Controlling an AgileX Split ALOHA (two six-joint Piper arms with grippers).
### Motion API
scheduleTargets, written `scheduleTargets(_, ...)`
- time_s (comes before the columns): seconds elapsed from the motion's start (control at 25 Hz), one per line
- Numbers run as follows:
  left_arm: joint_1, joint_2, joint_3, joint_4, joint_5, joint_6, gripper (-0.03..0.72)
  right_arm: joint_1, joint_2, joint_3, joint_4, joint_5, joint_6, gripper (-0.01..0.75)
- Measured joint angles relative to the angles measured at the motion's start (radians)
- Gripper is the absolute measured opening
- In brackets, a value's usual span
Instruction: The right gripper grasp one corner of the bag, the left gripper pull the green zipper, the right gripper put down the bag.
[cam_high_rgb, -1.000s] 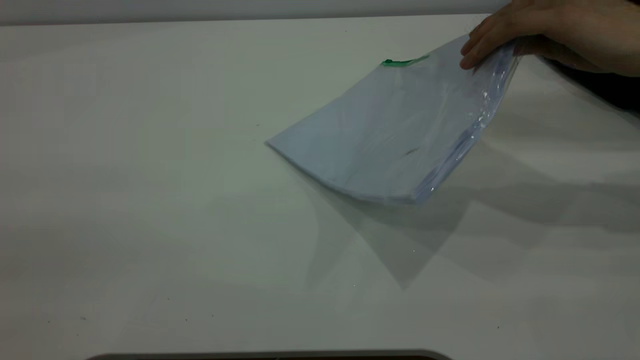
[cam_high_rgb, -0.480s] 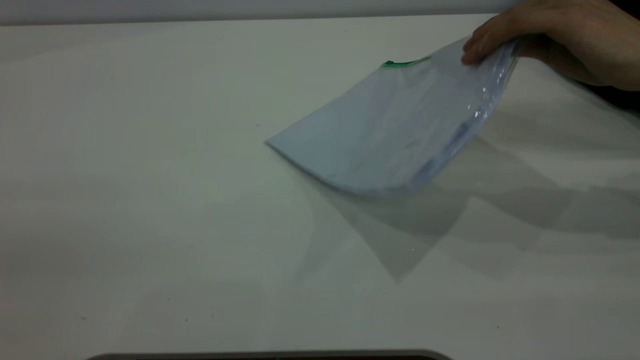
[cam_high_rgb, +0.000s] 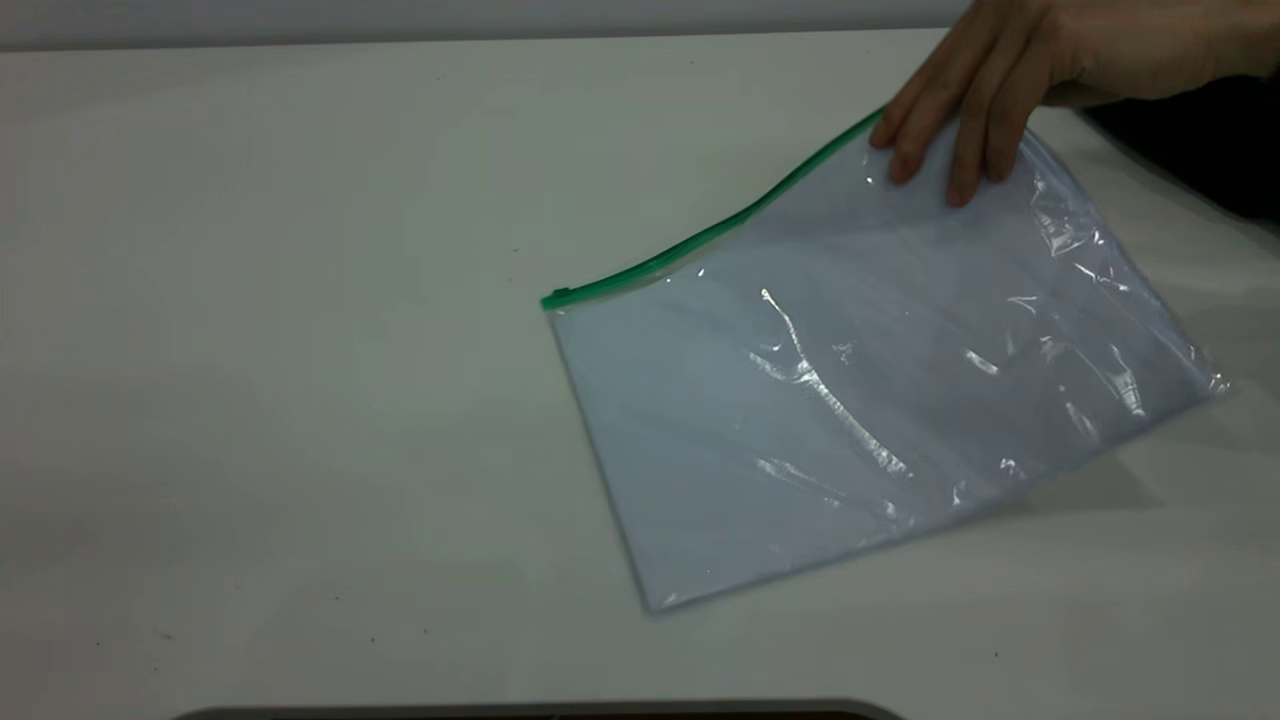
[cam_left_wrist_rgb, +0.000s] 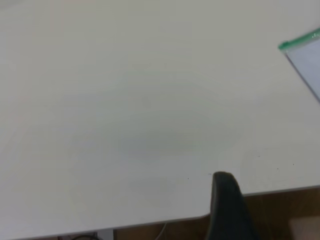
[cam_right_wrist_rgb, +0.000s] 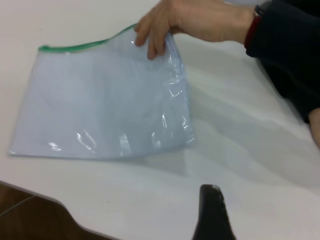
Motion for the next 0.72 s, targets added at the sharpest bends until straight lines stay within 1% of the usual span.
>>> scheduleTargets(0.72,0.0,0.0,0.0,0.0,0.0,0.001,0.496,0.0,0.0,0.0,0.0,0.0,0.013,0.562)
